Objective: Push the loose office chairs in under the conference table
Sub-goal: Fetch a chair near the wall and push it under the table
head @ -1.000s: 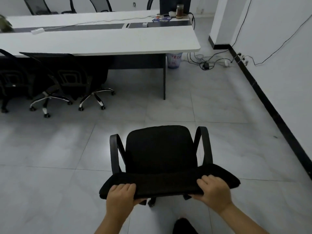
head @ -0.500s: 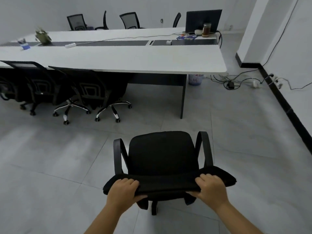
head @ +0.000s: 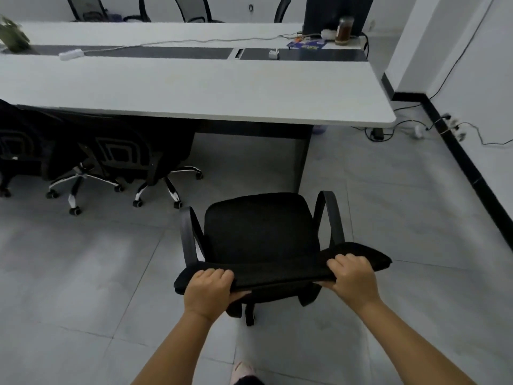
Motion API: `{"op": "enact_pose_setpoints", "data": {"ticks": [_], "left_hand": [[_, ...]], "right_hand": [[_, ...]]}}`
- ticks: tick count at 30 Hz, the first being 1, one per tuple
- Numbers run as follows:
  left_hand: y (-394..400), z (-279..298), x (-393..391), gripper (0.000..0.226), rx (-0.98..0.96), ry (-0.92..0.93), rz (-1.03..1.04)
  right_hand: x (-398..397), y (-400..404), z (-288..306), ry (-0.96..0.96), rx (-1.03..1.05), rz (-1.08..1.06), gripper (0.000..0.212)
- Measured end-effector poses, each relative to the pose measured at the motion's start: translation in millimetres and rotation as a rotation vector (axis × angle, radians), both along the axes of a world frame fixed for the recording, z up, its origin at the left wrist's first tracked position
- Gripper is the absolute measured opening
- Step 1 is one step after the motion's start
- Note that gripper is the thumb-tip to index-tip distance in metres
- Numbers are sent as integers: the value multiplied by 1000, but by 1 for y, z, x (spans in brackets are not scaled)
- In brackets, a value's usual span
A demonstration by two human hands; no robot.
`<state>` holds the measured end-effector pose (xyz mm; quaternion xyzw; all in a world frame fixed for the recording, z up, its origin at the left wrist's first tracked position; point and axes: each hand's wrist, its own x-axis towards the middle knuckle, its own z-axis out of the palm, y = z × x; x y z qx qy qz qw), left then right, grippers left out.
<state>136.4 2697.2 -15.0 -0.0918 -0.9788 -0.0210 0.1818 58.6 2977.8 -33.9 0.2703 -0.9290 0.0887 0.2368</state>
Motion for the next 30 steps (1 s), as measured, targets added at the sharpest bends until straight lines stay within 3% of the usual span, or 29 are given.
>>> {"op": "enact_pose_setpoints", "data": {"ticks": [8,16,22,26,30], "left_hand": [[-65,2,-122,75,29,-49,-31],[-119,-6,-219,73,18,-54,-87],[-146,1,-288,47,-41,-134,-87],[-169,-5,-325,60,-60,-141,-95],[-189,-4,-357,40,-133,-134,-133]], "right_hand": [[-103,-65,7,-53,133,-106,51],[-190,-107,-4,40,47,-75,69],[-247,-136,-4,4,98,-103,41],[-276,-156,-5,-39,102,-141,49],[-295,-174,-12,-18,99,-180,47]]}}
